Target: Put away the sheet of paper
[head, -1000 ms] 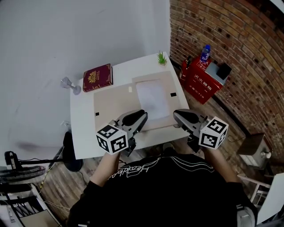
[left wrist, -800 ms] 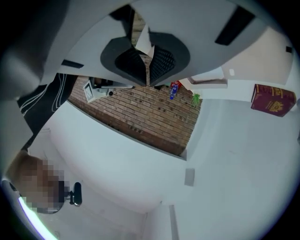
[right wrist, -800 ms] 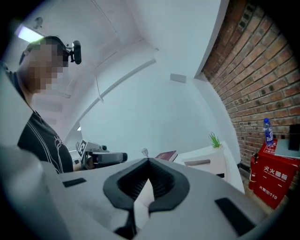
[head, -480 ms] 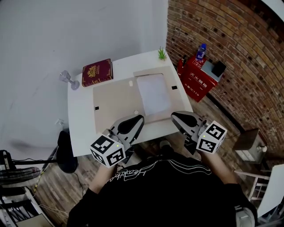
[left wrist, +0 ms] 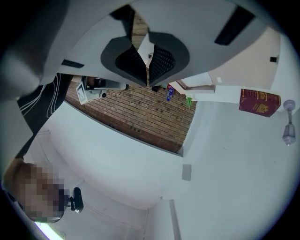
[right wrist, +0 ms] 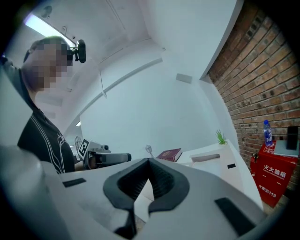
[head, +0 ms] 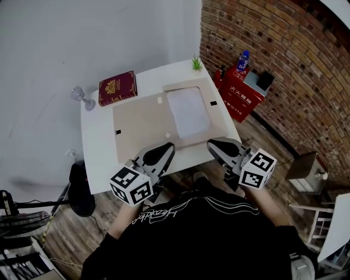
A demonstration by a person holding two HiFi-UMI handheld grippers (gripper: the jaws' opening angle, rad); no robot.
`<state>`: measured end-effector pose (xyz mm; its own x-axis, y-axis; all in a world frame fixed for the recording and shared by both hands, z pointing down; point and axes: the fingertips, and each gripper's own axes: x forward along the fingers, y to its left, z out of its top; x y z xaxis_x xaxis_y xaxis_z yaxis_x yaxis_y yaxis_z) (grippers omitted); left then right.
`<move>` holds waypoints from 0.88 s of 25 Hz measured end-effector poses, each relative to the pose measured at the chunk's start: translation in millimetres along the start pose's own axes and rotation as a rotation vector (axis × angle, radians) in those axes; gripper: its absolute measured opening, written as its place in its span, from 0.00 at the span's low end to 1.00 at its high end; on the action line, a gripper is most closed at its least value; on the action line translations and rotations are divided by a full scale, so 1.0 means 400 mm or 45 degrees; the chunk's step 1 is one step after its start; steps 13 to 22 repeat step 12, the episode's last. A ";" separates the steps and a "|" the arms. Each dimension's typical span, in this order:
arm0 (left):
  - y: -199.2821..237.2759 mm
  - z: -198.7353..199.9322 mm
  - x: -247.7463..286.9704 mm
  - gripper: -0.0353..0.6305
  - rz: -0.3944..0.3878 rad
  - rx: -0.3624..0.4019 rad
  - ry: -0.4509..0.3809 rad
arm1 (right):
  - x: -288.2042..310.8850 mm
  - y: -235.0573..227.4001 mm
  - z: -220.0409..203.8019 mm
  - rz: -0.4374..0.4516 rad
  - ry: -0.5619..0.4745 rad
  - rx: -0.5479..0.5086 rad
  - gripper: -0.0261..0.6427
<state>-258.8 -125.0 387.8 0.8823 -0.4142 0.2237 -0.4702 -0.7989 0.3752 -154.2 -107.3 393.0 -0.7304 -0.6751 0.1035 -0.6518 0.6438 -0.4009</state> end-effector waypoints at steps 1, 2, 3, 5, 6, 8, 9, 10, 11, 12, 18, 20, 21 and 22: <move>0.000 0.000 0.003 0.12 -0.010 -0.003 0.002 | 0.000 -0.002 -0.002 -0.004 0.008 -0.002 0.04; 0.001 0.000 0.007 0.12 -0.017 -0.002 0.004 | 0.000 -0.006 -0.003 -0.010 0.018 -0.006 0.04; 0.004 0.001 0.013 0.12 -0.022 0.000 0.006 | 0.001 -0.012 -0.004 -0.016 0.026 -0.010 0.04; 0.015 0.001 0.029 0.12 -0.022 0.000 0.016 | 0.004 -0.028 -0.002 -0.024 0.040 -0.015 0.04; 0.020 0.000 0.039 0.12 -0.020 -0.004 0.024 | 0.005 -0.038 0.000 -0.026 0.044 -0.015 0.04; 0.028 -0.001 0.063 0.12 -0.021 -0.013 0.038 | 0.007 -0.062 0.009 -0.031 0.051 -0.017 0.04; 0.033 0.001 0.075 0.12 -0.022 -0.014 0.044 | 0.009 -0.075 0.015 -0.032 0.053 -0.021 0.04; 0.038 0.003 0.087 0.12 -0.022 -0.014 0.049 | 0.014 -0.087 0.021 -0.032 0.056 -0.024 0.04; 0.044 0.007 0.098 0.12 -0.022 -0.013 0.053 | 0.018 -0.100 0.026 -0.030 0.058 -0.028 0.04; 0.050 0.010 0.109 0.12 -0.021 -0.011 0.058 | 0.023 -0.113 0.032 -0.029 0.061 -0.031 0.04; 0.050 0.010 0.109 0.12 -0.021 -0.011 0.058 | 0.023 -0.113 0.032 -0.029 0.061 -0.031 0.04; 0.050 0.010 0.109 0.12 -0.021 -0.011 0.058 | 0.023 -0.113 0.032 -0.029 0.061 -0.031 0.04; 0.050 0.010 0.109 0.12 -0.021 -0.011 0.058 | 0.023 -0.113 0.032 -0.029 0.061 -0.031 0.04; 0.050 0.010 0.109 0.12 -0.021 -0.011 0.058 | 0.023 -0.113 0.032 -0.029 0.061 -0.031 0.04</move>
